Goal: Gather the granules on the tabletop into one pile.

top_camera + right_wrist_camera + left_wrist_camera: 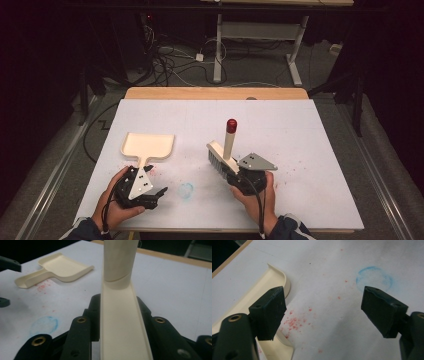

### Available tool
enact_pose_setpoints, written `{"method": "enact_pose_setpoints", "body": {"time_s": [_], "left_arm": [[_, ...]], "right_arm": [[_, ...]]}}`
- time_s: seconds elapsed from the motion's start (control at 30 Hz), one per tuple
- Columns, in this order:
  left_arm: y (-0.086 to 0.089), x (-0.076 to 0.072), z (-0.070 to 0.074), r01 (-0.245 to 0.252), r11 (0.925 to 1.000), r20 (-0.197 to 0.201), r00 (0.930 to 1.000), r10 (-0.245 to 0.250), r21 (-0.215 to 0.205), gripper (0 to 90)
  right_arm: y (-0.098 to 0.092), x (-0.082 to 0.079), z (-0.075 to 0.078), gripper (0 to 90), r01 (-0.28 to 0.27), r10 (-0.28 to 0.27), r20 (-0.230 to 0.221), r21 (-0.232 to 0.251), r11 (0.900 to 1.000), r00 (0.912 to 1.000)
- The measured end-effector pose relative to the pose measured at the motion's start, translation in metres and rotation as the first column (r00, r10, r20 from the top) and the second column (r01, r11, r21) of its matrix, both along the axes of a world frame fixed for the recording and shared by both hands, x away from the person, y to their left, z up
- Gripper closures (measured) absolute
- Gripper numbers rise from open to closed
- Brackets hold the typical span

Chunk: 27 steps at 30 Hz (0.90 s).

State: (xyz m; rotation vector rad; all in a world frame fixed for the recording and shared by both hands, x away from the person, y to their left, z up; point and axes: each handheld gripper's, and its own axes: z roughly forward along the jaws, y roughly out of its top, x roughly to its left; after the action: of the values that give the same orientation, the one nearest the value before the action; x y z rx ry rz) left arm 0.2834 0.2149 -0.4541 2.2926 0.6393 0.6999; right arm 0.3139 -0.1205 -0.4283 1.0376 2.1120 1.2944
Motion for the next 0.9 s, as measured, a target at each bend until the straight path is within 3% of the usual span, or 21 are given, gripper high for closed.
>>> {"method": "enact_pose_setpoints", "body": {"time_s": [0.07, 0.13, 0.2, 0.3, 0.33, 0.4, 0.5, 0.6, 0.73, 0.87, 0.9], "left_arm": [[0.0, 0.0, 0.0, -0.001, 1.0, 0.001, 1.0, 0.001, -0.001, 19.1], [0.0, 0.0, -0.001, -0.002, 1.0, -0.001, 1.0, 0.002, -0.002, 19.2], [0.0, 0.0, -0.001, -0.003, 1.0, 0.0, 1.0, 0.003, 0.0, 19.1], [0.0, 0.0, 0.0, -0.004, 1.0, 0.001, 1.0, 0.004, 0.003, 19.1], [-0.001, 0.0, 0.0, -0.004, 1.0, 0.001, 1.0, 0.004, 0.005, 19.1], [-0.001, 0.001, -0.001, -0.005, 1.0, -0.001, 1.0, 0.005, 0.006, 19.1], [-0.002, 0.002, -0.001, -0.004, 0.9999, -0.003, 1.0, 0.004, 0.01, 19.1], [-0.002, 0.002, -0.001, -0.002, 1.0, -0.003, 1.0, 0.002, 0.01, 19.1], [-0.002, 0.003, -0.002, 0.0, 0.9999, -0.008, 1.0, 0.0, 0.014, 19.1], [-0.003, 0.004, -0.003, 0.0, 0.9999, -0.012, 0.9999, 0.0, 0.015, 19.1], [-0.003, 0.003, -0.003, 0.001, 0.9999, -0.012, 0.9999, -0.001, 0.016, 19.2]], "right_arm": [[-0.009, -0.001, 0.008, 67.5, -0.072, 0.071, 0.017, 0.018, 0.997, 0.9973], [-0.018, -0.001, 0.013, 67.5, -0.14, 0.14, 0.038, -0.01, 0.99, 0.9894], [-0.03, -0.002, 0.014, 67.5, -0.222, 0.223, 0.075, -0.019, 0.975, 0.9719], [-0.044, -0.002, 0.011, 67.5, -0.326, 0.327, 0.063, -0.024, 0.945, 0.9428], [-0.048, -0.003, 0.009, 67.5, -0.368, 0.369, 0.057, -0.027, 0.929, 0.9276], [-0.051, -0.008, 0.006, 67.5, -0.455, 0.458, 0.048, -0.06, 0.889, 0.8878], [-0.052, -0.012, -0.001, 67.5, -0.543, 0.547, 0.022, -0.094, 0.834, 0.8368], [-0.053, -0.009, -0.01, 67.5, -0.589, 0.591, -0.005, -0.1, 0.802, 0.8063], [-0.052, 0.006, -0.018, 67.5, -0.629, 0.631, -0.012, -0.1, 0.771, 0.7753], [-0.052, 0.032, -0.018, 67.5, -0.636, 0.639, -0.008, -0.1, 0.765, 0.7692], [-0.052, 0.038, -0.019, 67.4, -0.635, 0.636, -0.01, -0.088, 0.768, 0.7713]]}}
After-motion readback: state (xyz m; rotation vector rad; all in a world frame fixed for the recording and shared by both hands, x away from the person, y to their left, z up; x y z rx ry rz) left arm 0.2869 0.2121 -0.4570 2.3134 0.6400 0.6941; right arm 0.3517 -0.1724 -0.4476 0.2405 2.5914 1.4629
